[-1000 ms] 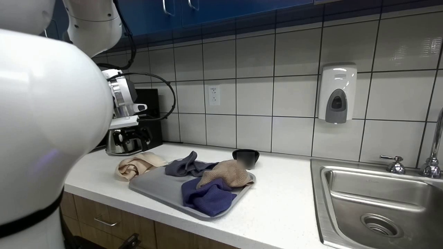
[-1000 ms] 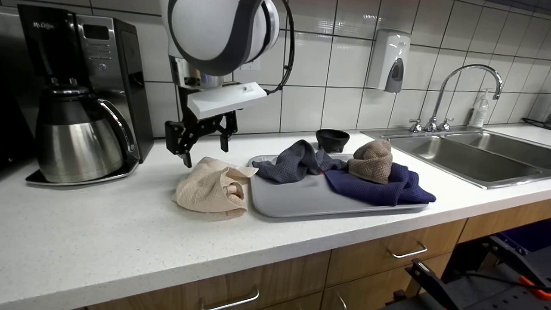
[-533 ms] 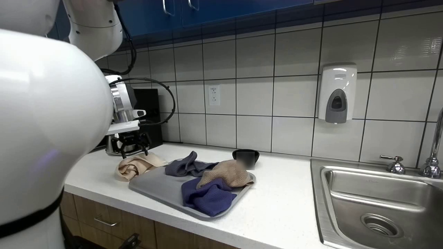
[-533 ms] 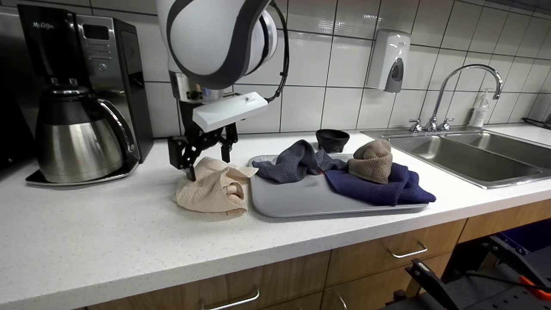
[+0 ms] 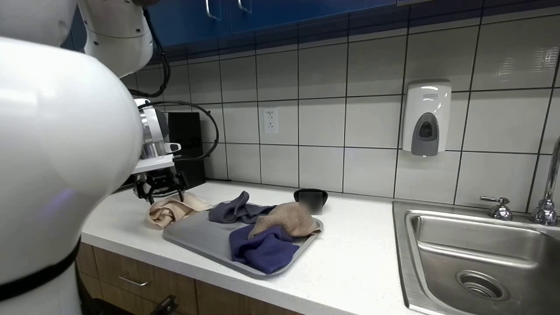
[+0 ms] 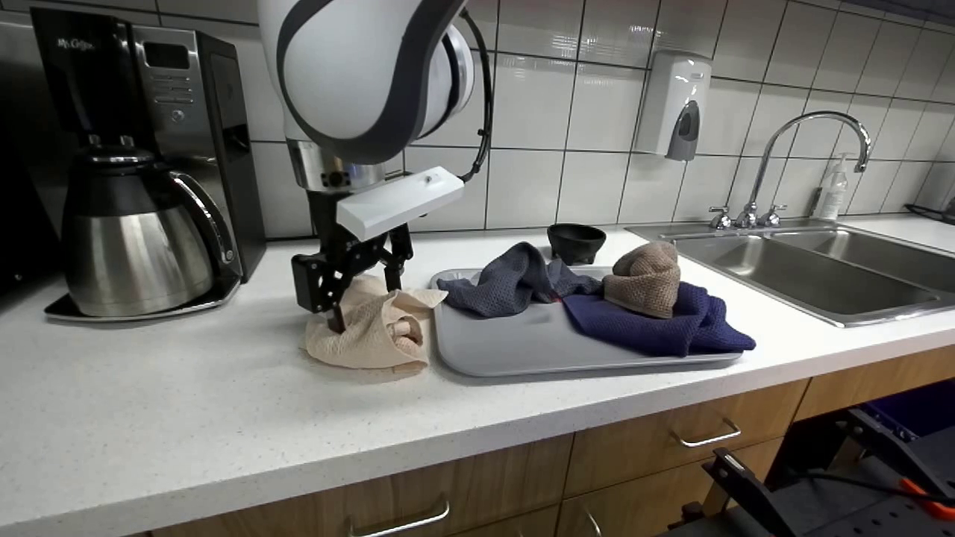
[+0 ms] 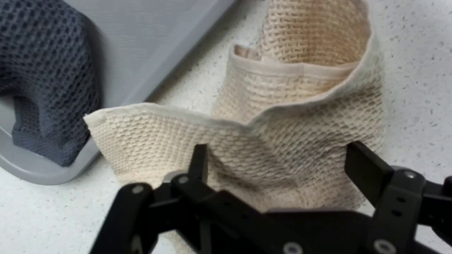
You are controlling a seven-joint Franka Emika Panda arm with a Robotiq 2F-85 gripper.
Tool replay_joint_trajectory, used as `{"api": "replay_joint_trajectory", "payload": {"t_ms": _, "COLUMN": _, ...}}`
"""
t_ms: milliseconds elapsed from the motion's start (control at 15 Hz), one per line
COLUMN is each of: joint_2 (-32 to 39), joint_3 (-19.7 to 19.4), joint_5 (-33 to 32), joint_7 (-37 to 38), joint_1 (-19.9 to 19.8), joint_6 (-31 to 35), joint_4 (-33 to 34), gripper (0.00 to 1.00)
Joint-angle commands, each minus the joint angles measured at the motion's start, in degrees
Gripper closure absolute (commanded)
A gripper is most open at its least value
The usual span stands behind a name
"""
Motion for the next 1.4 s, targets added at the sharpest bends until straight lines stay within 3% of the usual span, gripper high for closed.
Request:
{"api": "replay_joint_trajectory", "payload": {"t_ms": 0, "joint_2": -0.41, "joint_3": 1.06, "joint_5": 1.48, "joint_7": -2.92, "joint_1": -0.34, "joint_6": -3.23, "joint_4": 0.25, "gripper": 0.0}}
{"api": "replay_joint_trajectory", "payload": {"t_ms": 933, "joint_2": 2.75, "joint_3": -0.6, "joint_5": -0.54, "joint_7": -2.55, "joint_1": 0.69, "joint_6": -5.85, "joint_4": 2.39, "gripper": 0.0}}
{"api": "replay_joint_trajectory", "payload": {"t_ms": 1000, "joint_2": 2.87, "joint_3": -0.55, "joint_5": -0.32, "joint_7": -2.68, "joint_1": 0.52, "joint_6": -5.42, "joint_4": 2.39, "gripper": 0.25}}
{"api": "replay_joint_trajectory", "payload": {"t_ms": 1133, "joint_2": 2.98, "joint_3": -0.76, "joint_5": -0.49, "joint_7": -2.57, "joint_1": 0.62, "joint_6": -5.3, "joint_4": 2.52, "gripper": 0.32}}
{"api": "replay_joint_trajectory", "payload": {"t_ms": 1333, "joint_2": 3.17, "joint_3": -0.84, "joint_5": -0.45, "joint_7": -2.47, "joint_1": 0.66, "joint_6": -5.4, "joint_4": 2.91, "gripper": 0.58}}
